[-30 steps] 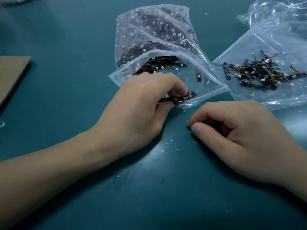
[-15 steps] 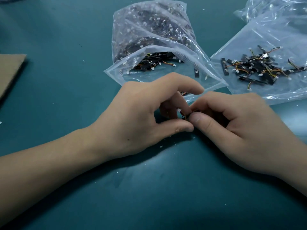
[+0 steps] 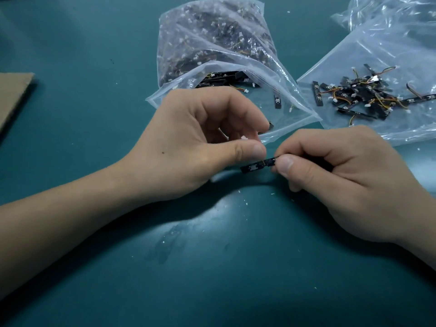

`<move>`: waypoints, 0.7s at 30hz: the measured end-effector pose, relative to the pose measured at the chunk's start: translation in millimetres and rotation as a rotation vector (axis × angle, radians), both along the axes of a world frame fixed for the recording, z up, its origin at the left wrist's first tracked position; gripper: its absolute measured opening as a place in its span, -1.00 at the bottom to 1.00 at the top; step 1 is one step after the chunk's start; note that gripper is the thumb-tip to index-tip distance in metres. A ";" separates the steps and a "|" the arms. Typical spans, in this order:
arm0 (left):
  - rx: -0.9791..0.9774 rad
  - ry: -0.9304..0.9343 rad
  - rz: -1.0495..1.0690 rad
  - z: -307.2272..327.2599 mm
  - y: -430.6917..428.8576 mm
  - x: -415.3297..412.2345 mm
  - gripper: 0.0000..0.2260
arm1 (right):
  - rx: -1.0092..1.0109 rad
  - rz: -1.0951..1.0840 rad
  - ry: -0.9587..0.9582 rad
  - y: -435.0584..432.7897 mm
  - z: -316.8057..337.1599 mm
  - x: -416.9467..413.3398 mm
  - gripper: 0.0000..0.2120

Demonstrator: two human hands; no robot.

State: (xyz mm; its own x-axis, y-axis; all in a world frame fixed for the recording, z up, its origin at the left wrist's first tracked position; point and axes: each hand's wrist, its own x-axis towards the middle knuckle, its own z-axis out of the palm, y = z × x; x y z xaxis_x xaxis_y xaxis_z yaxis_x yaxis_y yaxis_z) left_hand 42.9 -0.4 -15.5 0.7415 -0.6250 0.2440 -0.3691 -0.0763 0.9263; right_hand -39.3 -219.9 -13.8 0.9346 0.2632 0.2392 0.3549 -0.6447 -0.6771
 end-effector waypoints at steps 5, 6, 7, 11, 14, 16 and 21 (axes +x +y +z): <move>-0.009 0.040 0.002 -2.6 -2.6 1.2 -0.72 | 0.109 -0.009 0.022 -0.3 -2.4 -2.1 -0.79; -0.037 0.043 0.042 -2.3 -2.9 1.3 -0.73 | 0.181 -0.030 0.039 -0.3 -3.4 -2.3 -0.78; -0.070 0.050 0.082 -1.6 -2.9 1.3 -0.78 | 0.257 -0.059 0.052 -0.6 -3.8 -1.8 -0.77; -0.066 0.041 0.120 2.0 1.7 2.2 -0.70 | 0.459 -0.153 0.058 0.4 -4.7 1.9 -0.77; 0.124 -0.047 -0.033 6.0 0.9 -2.7 -0.72 | 0.446 -0.148 0.054 1.6 -5.5 1.3 -0.77; 0.222 -0.079 -0.105 7.7 0.0 -5.0 -0.76 | 0.380 -0.119 0.037 2.4 -5.6 -0.8 -0.79; 0.326 -0.148 -0.152 8.2 1.1 -5.0 -0.77 | 0.260 -0.051 0.039 4.1 -2.2 -4.1 -0.79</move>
State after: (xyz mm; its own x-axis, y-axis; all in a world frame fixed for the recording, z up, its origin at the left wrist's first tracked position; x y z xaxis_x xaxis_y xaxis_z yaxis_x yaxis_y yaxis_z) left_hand 37.8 0.6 -7.3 0.6063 -0.7874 0.1116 -0.5264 -0.2921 0.7985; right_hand -43.3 -215.8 -16.1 0.9549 0.1501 0.2564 0.2970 -0.4638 -0.8347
